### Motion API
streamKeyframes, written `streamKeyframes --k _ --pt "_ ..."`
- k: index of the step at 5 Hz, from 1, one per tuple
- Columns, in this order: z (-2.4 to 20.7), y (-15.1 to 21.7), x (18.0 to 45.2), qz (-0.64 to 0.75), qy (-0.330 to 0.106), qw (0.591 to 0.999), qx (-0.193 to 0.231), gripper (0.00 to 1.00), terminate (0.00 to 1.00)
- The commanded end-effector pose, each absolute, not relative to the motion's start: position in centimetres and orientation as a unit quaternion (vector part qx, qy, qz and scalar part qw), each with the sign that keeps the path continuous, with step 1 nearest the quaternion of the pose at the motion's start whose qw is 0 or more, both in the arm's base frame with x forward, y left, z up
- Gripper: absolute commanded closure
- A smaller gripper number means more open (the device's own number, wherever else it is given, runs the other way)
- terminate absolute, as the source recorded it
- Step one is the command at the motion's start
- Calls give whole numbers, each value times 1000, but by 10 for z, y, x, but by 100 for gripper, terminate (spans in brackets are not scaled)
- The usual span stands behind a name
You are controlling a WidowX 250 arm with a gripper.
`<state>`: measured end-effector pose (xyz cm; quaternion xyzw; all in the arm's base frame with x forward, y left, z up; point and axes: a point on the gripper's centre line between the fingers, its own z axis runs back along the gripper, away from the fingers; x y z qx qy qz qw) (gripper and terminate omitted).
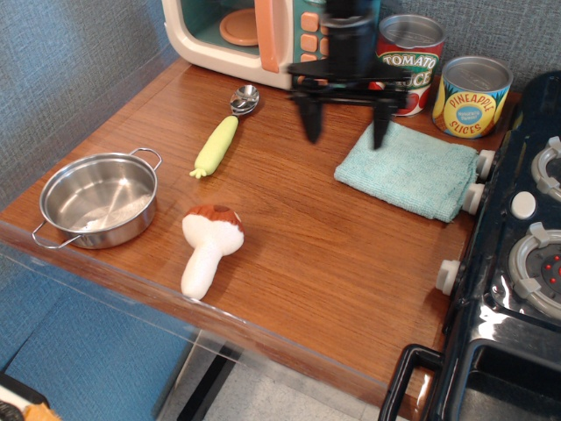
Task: Move the spoon to the bottom right under the towel
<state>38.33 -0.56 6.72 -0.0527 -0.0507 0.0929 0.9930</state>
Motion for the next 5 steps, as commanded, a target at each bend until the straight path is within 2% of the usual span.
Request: streamKeyframes --k 1,2,3,4,5 --pt "75 79 374 110 -107 988 -18 0 0" --pt "81 92 383 82 -142 986 -16 0 0" --pt "84 106 383 105 -155 982 3 0 0" --pt "69 113 382 121 -144 982 11 0 0" --pt "52 119 388 129 -110 985 29 0 0"
